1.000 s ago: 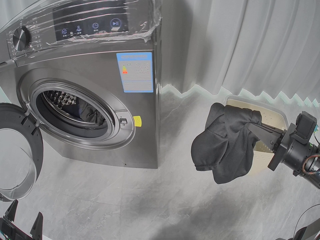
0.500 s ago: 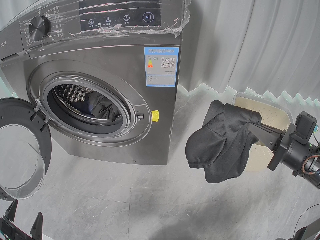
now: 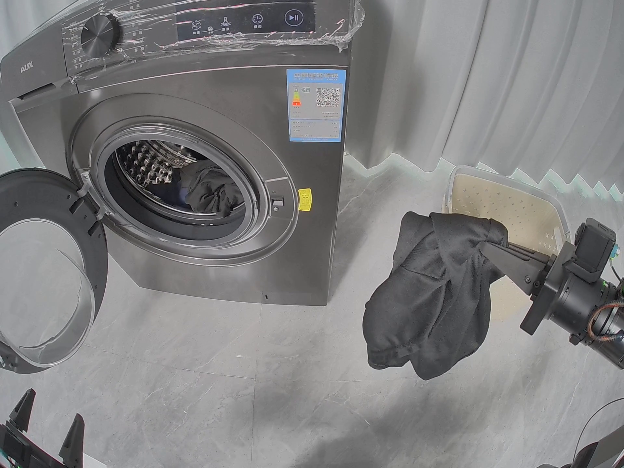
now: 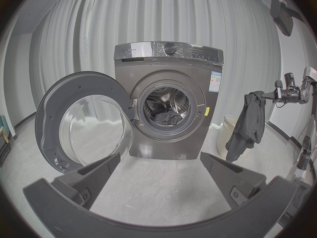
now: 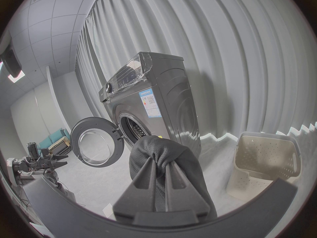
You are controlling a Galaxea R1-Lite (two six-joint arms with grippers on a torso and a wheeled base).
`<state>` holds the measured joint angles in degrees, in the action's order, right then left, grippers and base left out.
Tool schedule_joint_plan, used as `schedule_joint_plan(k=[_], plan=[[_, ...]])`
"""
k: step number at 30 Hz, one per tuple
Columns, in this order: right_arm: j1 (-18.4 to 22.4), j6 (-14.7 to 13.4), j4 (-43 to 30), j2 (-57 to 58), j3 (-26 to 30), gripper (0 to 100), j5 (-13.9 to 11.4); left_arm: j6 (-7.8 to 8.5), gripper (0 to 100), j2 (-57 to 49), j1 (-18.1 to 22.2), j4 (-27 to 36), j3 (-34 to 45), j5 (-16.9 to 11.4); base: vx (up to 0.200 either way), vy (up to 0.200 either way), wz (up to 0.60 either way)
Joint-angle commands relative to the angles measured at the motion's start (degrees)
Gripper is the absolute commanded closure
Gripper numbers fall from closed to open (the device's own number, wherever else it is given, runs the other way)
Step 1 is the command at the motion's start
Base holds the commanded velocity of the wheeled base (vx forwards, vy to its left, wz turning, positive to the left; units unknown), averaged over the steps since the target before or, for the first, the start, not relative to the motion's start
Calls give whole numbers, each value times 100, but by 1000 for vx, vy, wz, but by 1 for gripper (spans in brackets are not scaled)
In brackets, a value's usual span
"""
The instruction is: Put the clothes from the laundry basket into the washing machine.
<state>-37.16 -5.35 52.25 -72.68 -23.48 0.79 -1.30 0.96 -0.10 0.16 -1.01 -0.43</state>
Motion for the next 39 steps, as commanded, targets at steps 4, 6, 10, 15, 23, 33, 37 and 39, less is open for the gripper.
schedule_joint_plan(k=[4,6,10,15,23,33,37,39], plan=[[-11,-1,5,-18,10,100,0,16,0,-96,1,2,84,-1,0,200,0],[-2,-1,5,-18,1,100,0,16,0,-96,1,2,84,-1,0,200,0],[-2,-10,13,-27,-8,100,9,-10,0,-96,1,2,84,-1,0,200,0],[-2,-19,13,-27,1,100,9,7,0,-96,1,2,92,34,0,160,0],[-2,-19,5,-27,1,100,0,16,0,-96,1,-7,92,34,0,0,0],[-2,-27,13,-71,1,100,-9,60,0,-96,1,2,92,16,0,140,0],[-2,-27,13,-88,1,100,-9,60,0,-96,1,2,92,16,0,200,0],[-2,-27,13,-88,1,100,-9,69,0,-96,1,2,92,16,0,200,0]])
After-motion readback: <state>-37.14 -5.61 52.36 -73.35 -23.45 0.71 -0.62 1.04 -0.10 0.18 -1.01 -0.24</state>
